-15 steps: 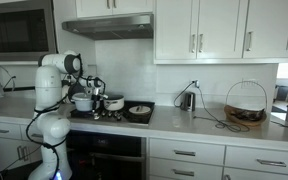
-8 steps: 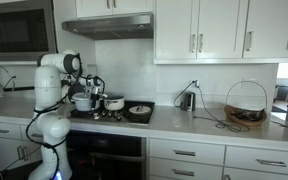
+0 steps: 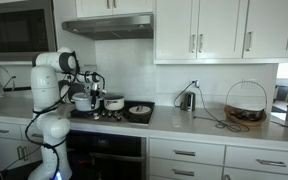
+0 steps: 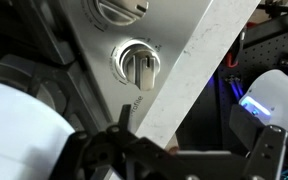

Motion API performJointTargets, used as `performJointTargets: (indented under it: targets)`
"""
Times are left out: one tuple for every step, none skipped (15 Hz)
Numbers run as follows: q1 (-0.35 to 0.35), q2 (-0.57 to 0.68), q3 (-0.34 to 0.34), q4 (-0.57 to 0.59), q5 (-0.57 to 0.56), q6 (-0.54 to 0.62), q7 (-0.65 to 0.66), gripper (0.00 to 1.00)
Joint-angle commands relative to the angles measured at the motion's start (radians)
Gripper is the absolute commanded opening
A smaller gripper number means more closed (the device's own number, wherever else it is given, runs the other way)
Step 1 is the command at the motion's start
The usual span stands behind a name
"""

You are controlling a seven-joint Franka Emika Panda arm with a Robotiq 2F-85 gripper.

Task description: Turn on the first knob from the left on the stove

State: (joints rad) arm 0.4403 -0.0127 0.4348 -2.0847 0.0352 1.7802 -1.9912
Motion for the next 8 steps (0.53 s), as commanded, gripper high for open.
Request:
performJointTargets:
  targets:
    - [0.013,-0.032,0.014,0.042,-0.021,-0.007,0.079,1.00]
    - [0.015,-0.037,0.016,0.054,-0.034,-0.015,0.116,1.00]
    - [0.017,-0.040,0.018,0.064,-0.046,-0.016,0.155,1.00]
    - [0.020,-0.042,0.020,0.079,-0.060,-0.028,0.189,1.00]
    - [0.024,-0.042,0.023,0.094,-0.069,-0.037,0.218,1.00]
    - [0.029,-0.042,0.027,0.108,-0.075,-0.042,0.259,1.00]
    - [0.030,-0.043,0.033,0.120,-0.084,-0.046,0.302,1.00]
    - [0.033,-0.042,0.039,0.132,-0.092,-0.052,0.351,1.00]
